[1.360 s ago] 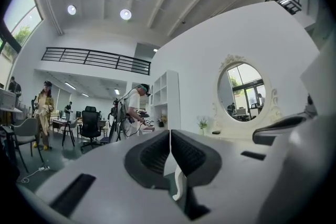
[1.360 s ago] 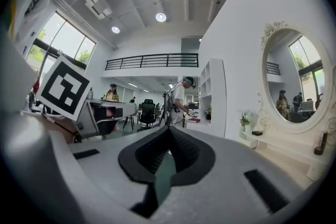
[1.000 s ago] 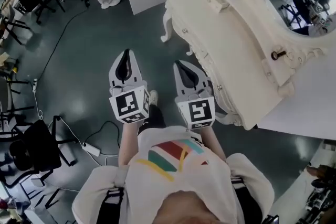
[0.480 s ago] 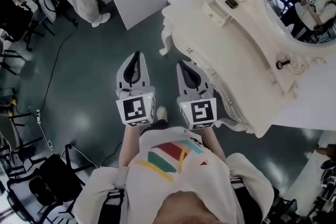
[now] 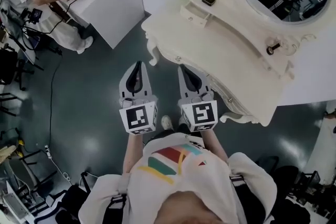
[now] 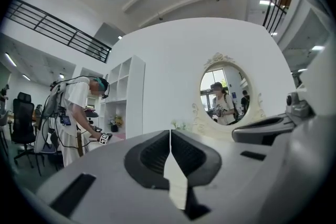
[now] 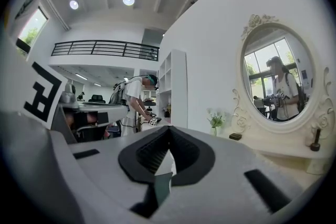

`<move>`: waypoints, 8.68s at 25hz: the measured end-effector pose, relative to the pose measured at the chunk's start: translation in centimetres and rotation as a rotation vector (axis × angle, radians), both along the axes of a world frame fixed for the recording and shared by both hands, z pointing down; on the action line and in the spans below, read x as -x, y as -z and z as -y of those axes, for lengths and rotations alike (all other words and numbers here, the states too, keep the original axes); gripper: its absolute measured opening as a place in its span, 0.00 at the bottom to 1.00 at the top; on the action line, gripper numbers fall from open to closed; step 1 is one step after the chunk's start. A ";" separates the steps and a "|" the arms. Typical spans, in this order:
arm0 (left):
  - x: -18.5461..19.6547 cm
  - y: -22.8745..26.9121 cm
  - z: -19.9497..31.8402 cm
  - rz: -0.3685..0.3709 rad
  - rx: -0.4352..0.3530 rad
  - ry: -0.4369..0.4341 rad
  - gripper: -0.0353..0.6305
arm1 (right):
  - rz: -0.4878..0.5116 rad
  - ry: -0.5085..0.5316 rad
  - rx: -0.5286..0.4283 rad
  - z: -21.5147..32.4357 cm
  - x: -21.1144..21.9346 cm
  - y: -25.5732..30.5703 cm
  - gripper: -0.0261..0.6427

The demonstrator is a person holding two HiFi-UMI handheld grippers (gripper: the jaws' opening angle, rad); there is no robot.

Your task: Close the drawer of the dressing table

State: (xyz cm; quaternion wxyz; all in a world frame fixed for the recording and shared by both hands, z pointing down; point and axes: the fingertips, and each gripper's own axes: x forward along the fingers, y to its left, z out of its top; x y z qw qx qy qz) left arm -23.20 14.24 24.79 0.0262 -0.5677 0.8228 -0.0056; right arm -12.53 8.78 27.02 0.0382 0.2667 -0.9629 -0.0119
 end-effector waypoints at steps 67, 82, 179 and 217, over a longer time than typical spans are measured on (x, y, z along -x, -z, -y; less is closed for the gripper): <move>-4.0 -9.5 37.8 0.012 0.174 -0.472 0.07 | 0.054 -0.597 0.025 26.9 -9.0 -2.0 0.04; -1.6 -21.7 40.0 -0.093 0.400 -0.495 0.18 | -0.013 -0.553 0.147 26.5 -5.4 -8.5 0.04; -1.1 -29.0 43.6 -0.019 0.561 -0.561 0.19 | -0.281 -0.447 0.195 31.0 -2.2 -15.9 0.04; -1.7 -28.1 46.6 0.009 0.553 -0.554 0.19 | -0.241 -0.480 0.222 32.1 -4.6 -15.5 0.04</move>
